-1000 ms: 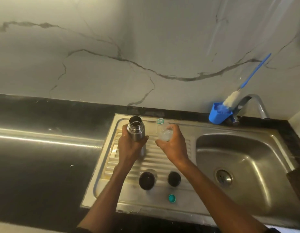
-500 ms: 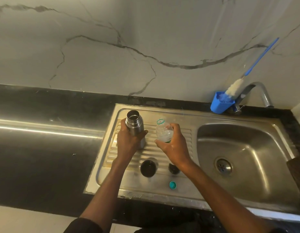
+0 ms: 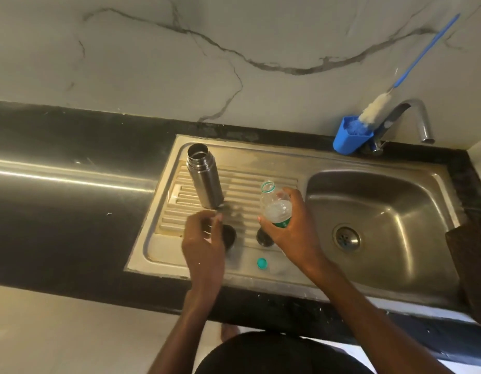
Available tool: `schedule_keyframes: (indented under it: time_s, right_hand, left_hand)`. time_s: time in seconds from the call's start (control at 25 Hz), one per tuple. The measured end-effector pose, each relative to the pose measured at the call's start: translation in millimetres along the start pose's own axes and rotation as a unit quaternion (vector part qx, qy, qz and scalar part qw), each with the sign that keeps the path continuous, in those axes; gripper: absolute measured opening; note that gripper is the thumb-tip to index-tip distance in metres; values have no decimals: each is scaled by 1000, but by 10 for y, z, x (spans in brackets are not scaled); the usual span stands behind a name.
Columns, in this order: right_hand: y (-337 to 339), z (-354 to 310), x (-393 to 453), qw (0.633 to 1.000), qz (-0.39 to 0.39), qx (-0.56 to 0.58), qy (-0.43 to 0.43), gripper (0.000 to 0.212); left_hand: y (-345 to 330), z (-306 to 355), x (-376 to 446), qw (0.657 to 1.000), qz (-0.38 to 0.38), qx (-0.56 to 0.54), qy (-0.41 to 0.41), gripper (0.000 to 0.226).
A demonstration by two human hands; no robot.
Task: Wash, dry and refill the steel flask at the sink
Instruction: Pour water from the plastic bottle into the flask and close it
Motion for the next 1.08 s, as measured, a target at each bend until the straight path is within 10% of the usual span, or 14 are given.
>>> schedule_keyframes:
  time_s: [0.2,0.64,0.84,1.08]
  right_hand:
    - [70,161,-249,1000,1,-15,6,65]
    - [437,627,-531,999,-5,-11,-45,65]
    - [714,721,-466,998,-3,-24,-61,60]
    - [1080,738,-340,996,-7,-62,-64,58]
  left_hand:
    - [-866,-222,-483,968,-198,127,92,12]
    - [-1260,-386,-796,935,-222,269,66,14]
    - [-1227,-119,-620,979,-150,27,136,8]
    - [-1556,705,-166,912,-141,-331,197,11]
Point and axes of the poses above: each hand's wrist, its own x-axis towards the middle knuckle, its own y-axis out of the back of the hand, z = x × y, the point moved 7 cm from there along x, towards the middle knuckle, and after that the axes turned 11 degrees about -z, right-handed, at the moved point
